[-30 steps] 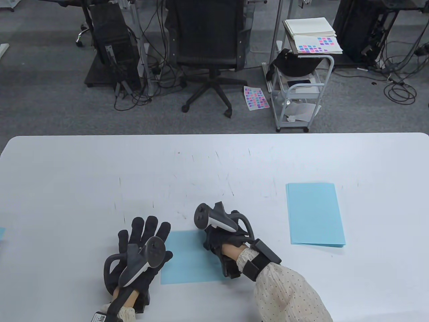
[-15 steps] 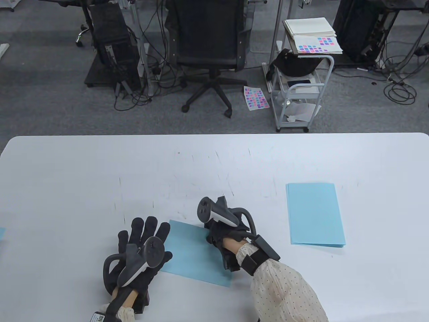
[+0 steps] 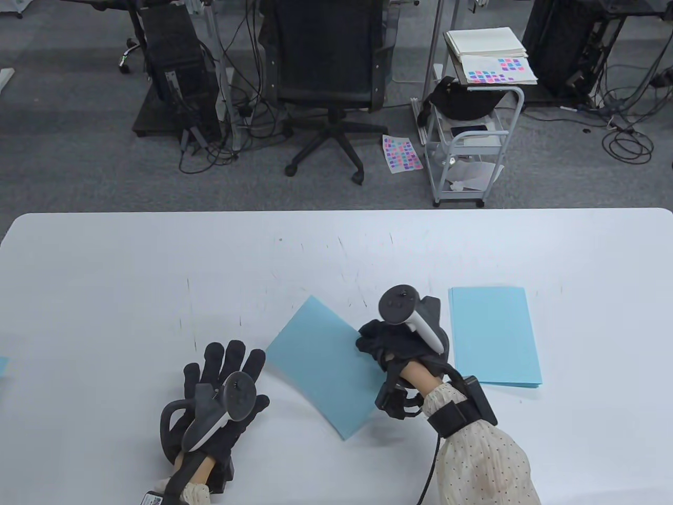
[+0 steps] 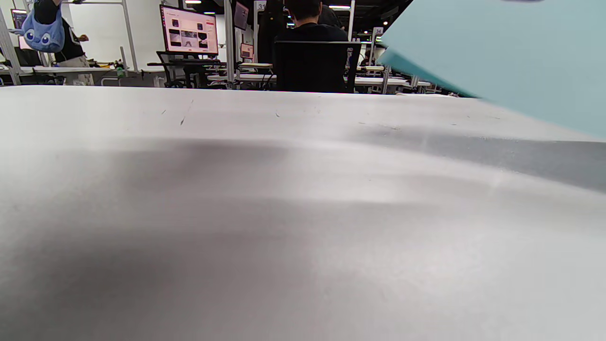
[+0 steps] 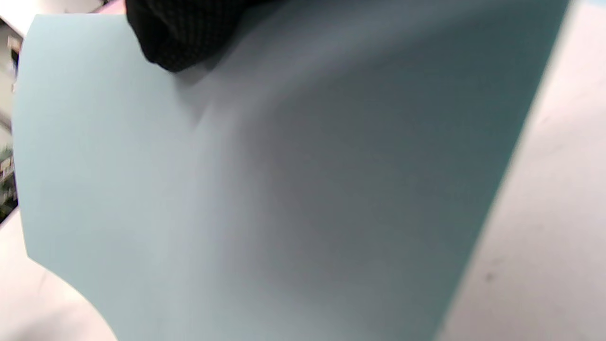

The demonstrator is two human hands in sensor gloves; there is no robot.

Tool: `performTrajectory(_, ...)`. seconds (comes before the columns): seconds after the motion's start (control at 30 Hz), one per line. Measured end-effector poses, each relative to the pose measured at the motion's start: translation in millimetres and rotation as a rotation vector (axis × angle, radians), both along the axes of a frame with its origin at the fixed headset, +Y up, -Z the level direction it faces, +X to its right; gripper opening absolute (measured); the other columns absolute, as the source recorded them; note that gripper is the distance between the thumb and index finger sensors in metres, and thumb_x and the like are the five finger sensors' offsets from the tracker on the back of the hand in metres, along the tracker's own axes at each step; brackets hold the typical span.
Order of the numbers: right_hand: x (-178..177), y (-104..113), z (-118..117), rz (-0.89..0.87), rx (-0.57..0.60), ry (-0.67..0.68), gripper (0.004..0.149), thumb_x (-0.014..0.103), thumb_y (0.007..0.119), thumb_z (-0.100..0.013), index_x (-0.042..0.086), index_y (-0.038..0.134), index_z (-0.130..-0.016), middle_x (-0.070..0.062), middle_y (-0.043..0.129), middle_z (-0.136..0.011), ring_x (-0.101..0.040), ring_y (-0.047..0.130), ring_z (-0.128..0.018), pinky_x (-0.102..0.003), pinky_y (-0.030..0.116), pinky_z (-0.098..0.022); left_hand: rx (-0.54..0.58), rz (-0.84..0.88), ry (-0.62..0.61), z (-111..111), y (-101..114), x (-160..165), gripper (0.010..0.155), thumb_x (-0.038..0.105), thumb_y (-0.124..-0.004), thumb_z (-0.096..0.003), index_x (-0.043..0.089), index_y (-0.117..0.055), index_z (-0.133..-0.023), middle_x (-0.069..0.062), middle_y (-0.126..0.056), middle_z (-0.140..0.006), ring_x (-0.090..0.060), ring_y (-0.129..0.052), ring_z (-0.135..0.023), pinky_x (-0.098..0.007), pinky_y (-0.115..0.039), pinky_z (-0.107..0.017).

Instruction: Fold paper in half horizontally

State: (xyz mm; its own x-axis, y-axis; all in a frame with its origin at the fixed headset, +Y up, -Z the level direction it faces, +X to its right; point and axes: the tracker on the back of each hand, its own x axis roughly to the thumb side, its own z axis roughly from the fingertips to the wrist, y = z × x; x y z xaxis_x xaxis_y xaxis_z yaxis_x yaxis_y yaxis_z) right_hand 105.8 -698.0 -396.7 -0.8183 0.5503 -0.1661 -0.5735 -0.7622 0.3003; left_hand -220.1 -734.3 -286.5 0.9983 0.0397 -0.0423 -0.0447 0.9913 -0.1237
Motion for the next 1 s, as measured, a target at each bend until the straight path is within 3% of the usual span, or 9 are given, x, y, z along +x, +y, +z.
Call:
performTrajectory(0.17, 64, 14, 5, -0.149, 0.077, -0.282, 0.040, 0.032, 0.072, -0.044, 0.022, 0.081, -0.082, 0.001, 0.089, -0.062, -0.033, 0.074, -0.086, -0.060, 0.045, -0.072, -0.003, 0.012, 0.003, 1, 0, -1, 0.078, 0.065, -0.063, -0.0342, 0.063, -0.020, -0.100, 0.022, -0.012, -0.119, -0.018, -0.011, -0.116, -0.057, -0.024, -0.088)
performTrajectory(0.3, 113, 16, 8, -0.141, 0.113, -0.451, 0.042, 0.032, 0.072, -0.045, 0.020, 0.080, -0.084, 0.002, 0.090, -0.061, -0.032, 0.076, -0.085, -0.060, 0.048, -0.072, -0.001, 0.013, 0.003, 0, 0, -2, 0.079, 0.065, -0.063, -0.0342, 0.062, -0.020, -0.100, 0.022, -0.012, -0.119, -0.018, -0.011, -0.116, -0.057, -0.024, -0.088)
performTrajectory(0.6, 216, -10, 10, -0.034, 0.026, -0.717, 0.043, 0.032, 0.074, -0.044, 0.020, 0.081, -0.084, 0.001, 0.091, -0.061, -0.033, 0.077, -0.084, -0.060, 0.048, -0.071, -0.017, 0.007, 0.009, 1, -1, -3, 0.079, 0.065, -0.063, -0.0342, 0.062, -0.020, -0.100, 0.022, -0.012, -0.119, -0.018, -0.010, -0.116, -0.057, -0.024, -0.088)
performTrajectory(0.77, 241, -34, 9, 0.038, -0.025, -0.794, 0.044, 0.032, 0.075, -0.044, 0.019, 0.081, -0.086, 0.001, 0.091, -0.062, -0.033, 0.075, -0.085, -0.060, 0.047, -0.072, -0.024, -0.005, 0.013, 1, -1, -3, 0.079, 0.065, -0.063, -0.0340, 0.062, -0.020, -0.100, 0.022, -0.012, -0.119, -0.018, -0.011, -0.116, -0.057, -0.025, -0.088)
performTrajectory(1.0, 246, -52, 6, 0.097, -0.066, -0.831, 0.048, 0.034, 0.075, -0.045, 0.019, 0.076, -0.091, -0.001, 0.088, -0.069, -0.036, 0.069, -0.090, -0.060, 0.044, -0.073, -0.033, -0.016, 0.013, 1, -2, -3, 0.079, 0.065, -0.063, -0.0341, 0.062, -0.020, -0.100, 0.022, -0.012, -0.119, -0.018, -0.011, -0.116, -0.056, -0.025, -0.088)
